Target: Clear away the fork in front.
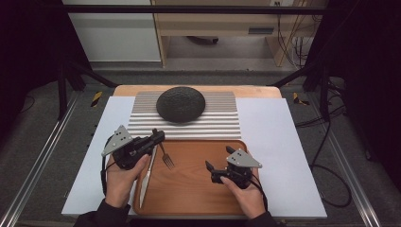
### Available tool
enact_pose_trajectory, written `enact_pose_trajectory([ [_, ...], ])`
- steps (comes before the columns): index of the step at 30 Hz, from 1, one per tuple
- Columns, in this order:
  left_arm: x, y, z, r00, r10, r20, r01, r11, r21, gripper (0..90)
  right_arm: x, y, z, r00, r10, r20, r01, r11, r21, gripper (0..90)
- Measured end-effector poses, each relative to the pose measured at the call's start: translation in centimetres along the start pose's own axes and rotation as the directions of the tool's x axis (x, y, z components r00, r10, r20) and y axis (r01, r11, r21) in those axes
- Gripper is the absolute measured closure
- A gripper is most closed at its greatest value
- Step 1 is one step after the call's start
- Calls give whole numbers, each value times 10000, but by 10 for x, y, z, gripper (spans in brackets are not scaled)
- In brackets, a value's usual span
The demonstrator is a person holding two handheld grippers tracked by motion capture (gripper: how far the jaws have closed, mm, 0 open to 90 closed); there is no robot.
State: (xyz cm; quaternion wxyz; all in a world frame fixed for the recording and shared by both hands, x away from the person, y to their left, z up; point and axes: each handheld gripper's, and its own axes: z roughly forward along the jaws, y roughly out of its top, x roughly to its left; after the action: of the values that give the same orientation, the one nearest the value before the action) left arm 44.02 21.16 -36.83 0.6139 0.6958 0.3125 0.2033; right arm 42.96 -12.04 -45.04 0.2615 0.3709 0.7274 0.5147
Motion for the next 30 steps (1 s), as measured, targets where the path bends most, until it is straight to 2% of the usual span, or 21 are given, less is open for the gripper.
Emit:
enact_pose_trajectory([
  [4,7,-4,-5,9998,-130,-133,132,9999,87,869,-5,0,-2,9998,189,71,-188,9998,-16,107],
  [7,9,-4,-7,9998,-155,-158,157,9998,92,869,-7,-1,-3,9999,116,100,-117,9999,54,92],
  [21,9,-2,-14,9998,-158,-147,160,9998,86,869,-15,-1,-8,10000,-26,29,26,10000,93,87],
  [30,8,-3,-18,9998,-178,-116,182,9994,293,869,-27,-1,-16,9998,219,12,-219,9997,67,92],
])
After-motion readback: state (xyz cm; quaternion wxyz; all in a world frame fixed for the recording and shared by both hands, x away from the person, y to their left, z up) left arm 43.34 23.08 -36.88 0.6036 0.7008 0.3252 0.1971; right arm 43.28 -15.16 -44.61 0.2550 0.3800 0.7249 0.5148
